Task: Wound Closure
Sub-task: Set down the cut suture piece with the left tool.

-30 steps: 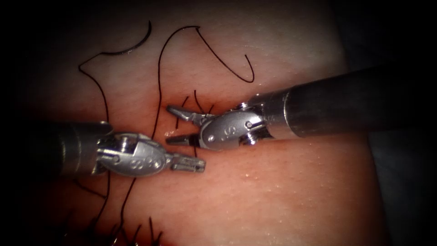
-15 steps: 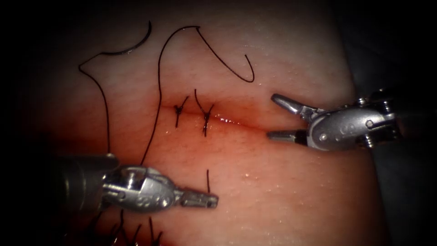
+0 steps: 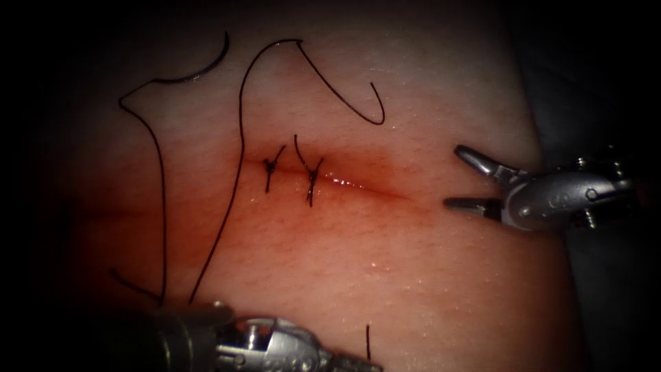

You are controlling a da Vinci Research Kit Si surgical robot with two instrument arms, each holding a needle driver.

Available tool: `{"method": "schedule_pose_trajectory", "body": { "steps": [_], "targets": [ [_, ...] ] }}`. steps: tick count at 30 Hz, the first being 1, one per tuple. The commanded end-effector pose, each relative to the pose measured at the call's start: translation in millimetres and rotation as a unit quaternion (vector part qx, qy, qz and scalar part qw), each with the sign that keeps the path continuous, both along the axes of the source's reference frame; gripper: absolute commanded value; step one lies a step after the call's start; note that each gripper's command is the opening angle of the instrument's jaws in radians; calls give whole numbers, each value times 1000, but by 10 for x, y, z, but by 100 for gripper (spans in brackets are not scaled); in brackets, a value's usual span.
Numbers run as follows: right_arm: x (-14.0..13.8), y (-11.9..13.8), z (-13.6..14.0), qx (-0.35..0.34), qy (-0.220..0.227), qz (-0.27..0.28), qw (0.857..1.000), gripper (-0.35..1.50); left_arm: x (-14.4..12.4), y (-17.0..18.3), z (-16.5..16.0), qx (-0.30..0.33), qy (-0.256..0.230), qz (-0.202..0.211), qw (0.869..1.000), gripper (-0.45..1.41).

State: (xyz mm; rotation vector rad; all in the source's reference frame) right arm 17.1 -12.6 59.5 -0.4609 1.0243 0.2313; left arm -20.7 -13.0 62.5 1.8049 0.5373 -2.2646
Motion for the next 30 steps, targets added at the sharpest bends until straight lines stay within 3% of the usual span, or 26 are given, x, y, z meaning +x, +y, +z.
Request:
{"method": "schedule_pose_trajectory", "body": {
  "steps": [1,5,8,12,21,30],
  "targets": [
    [15,-5,6,1,5,-5,1000,148,-6,-7,8,18,3,2,1000,-33],
    [26,-7,7,5,5,-9,1000,148,-4,-19,26,96,32,11,995,29],
    [29,-8,6,7,9,-9,1000,148,6,-14,46,117,67,7,991,56],
    [27,-10,4,8,9,-12,1000,146,25,-1,71,123,108,-10,986,64],
    [25,-12,3,10,12,-12,1000,145,70,32,109,123,163,-40,978,57],
    [26,-16,3,14,14,-12,1000,143,108,48,122,126,199,-74,969,57]
  ]
}}
